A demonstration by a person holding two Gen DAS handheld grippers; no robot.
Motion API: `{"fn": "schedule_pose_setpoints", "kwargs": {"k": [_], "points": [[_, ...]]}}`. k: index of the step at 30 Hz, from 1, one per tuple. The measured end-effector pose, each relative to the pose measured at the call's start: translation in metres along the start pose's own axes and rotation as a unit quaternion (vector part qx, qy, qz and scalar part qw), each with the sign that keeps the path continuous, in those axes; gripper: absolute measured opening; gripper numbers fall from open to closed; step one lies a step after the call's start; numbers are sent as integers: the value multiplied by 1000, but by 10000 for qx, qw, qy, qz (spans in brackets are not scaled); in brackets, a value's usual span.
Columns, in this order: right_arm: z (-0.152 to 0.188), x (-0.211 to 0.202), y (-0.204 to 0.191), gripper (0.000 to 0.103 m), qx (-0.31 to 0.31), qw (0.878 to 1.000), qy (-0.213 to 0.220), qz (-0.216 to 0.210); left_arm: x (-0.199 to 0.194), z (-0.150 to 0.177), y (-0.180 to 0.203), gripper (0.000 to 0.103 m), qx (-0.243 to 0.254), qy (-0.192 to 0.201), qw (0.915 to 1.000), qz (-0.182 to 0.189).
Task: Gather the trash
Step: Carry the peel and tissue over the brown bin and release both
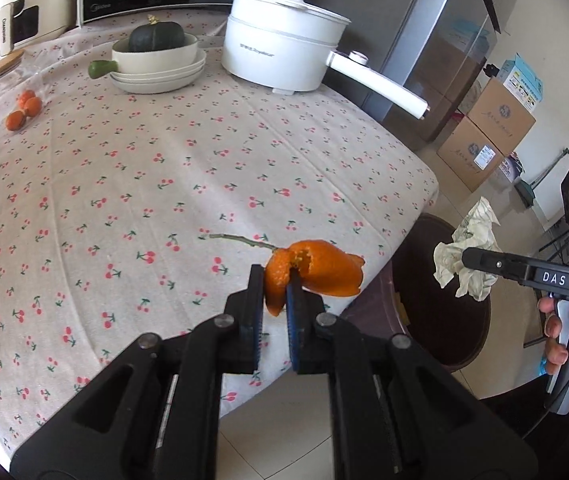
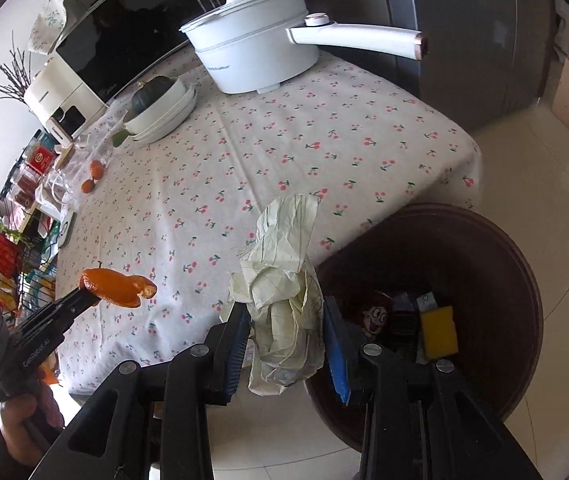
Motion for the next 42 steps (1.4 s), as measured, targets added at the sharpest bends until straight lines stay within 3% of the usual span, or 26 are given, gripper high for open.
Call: {"fn": "schedule_pose_setpoints", "kwargs": {"k": [9,17,18,19,20,21,22,27,34,36,38,39,42], "points": [[19,-13,82,37,554,9976,-19,413,47,8,77,11,765,-342,9956,417],[33,-16,121,38,753,9951,-111,636,79,17,131,14,1403,-494,9855,818],[34,-16,123,38,769,9948,-125,650,82,17,136,24,1492,-514,9835,880],[34,-15,125,38,784,9947,-136,657,85,19,140,45,1529,-561,9829,862],[35,-15,126,38,795,9946,-143,658,86,20,141,57,1530,-569,9832,818],[35,-15,127,38,799,9945,-144,659,85,19,140,75,1520,-506,9843,744],[35,-16,128,38,793,9945,-142,665,84,18,138,80,1517,-427,9854,640],[34,-16,125,39,755,9948,-140,669,86,16,118,80,1384,-511,9891,12],[33,-14,120,41,727,9949,-137,680,76,17,96,84,1167,-565,9910,-324],[32,-15,119,51,754,9947,-116,695,70,18,93,85,1184,-546,9906,-425],[31,-16,119,94,818,9941,-75,704,65,18,89,85,1189,-549,9897,-584],[29,-18,118,103,799,9940,-7,754,63,18,87,85,1169,-543,9894,-674],[25,-24,114,103,590,9938,148,934,56,19,78,85,1059,-524,9893,-854]]}}
Point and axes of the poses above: each gripper's, at about its wrist camera, not at the fingertips, and x roughly the way its jaws point, y to its right, z to its underside, the point moved 9 cm from there along x, roughly the way its jaws point, and after that the axes turned 9 degrees about z, right-handed, at the moved point
